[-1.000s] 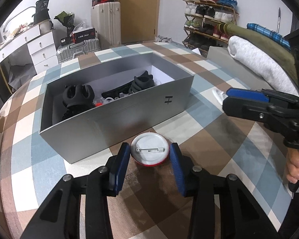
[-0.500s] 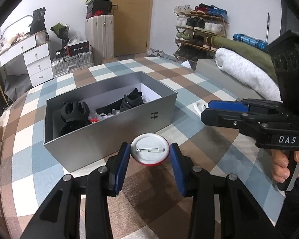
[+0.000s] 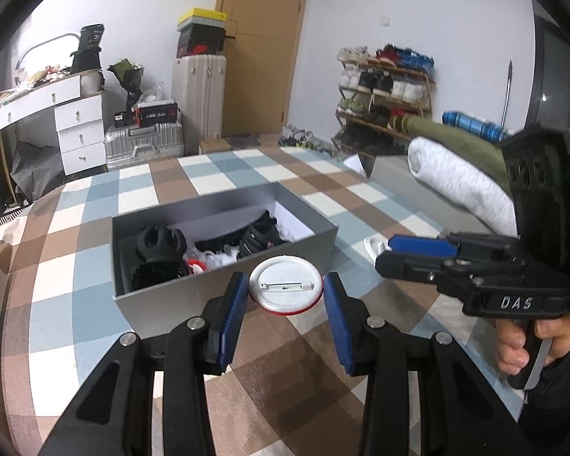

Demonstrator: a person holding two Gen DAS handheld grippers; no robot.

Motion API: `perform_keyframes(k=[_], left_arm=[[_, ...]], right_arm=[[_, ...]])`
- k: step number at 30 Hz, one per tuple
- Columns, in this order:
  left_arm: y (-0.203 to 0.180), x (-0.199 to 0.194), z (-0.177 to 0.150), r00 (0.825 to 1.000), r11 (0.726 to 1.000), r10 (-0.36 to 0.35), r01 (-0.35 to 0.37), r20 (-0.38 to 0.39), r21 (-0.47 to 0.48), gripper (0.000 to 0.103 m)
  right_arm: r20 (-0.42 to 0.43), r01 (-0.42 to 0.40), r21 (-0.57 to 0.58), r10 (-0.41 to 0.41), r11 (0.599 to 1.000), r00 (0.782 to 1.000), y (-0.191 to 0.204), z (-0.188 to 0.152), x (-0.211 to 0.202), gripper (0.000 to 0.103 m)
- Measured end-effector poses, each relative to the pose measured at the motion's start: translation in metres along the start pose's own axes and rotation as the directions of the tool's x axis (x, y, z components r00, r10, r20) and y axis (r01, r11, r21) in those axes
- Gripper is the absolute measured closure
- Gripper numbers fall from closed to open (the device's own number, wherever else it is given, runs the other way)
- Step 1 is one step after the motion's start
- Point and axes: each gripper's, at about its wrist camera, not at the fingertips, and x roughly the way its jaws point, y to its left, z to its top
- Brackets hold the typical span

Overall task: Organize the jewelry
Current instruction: 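Carry both badges over the grey box with both tools, then open the right tool to drop its badge while the left tool releases the red badge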

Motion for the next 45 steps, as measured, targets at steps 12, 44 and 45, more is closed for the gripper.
perform_keyframes(k=[12,44,45], left_arm=[[0.037,-0.012,0.008,0.983,0.975,0.130,-0.103,0.127,-0.196,0.068],[0.050,-0.004,0.004,0.964,0.947,0.243,-0.212,0.110,-0.241,0.069],[0.051,-0.003,0.004,0.965,0.947,0.242,-0.211,0.106,-0.244,0.069]], right_arm=[[0.004,-0.021,-0.047,0.021,0.999,1.000,0.015,0.021,0.011,0.061],[-0.017,-0.024,-0.008,0.024,1.000,1.000,0.034,0.049,0.071,0.061],[-0.016,-0.021,-0.005,0.021,1.000,1.000,0.033,0.050,0.071,0.061]])
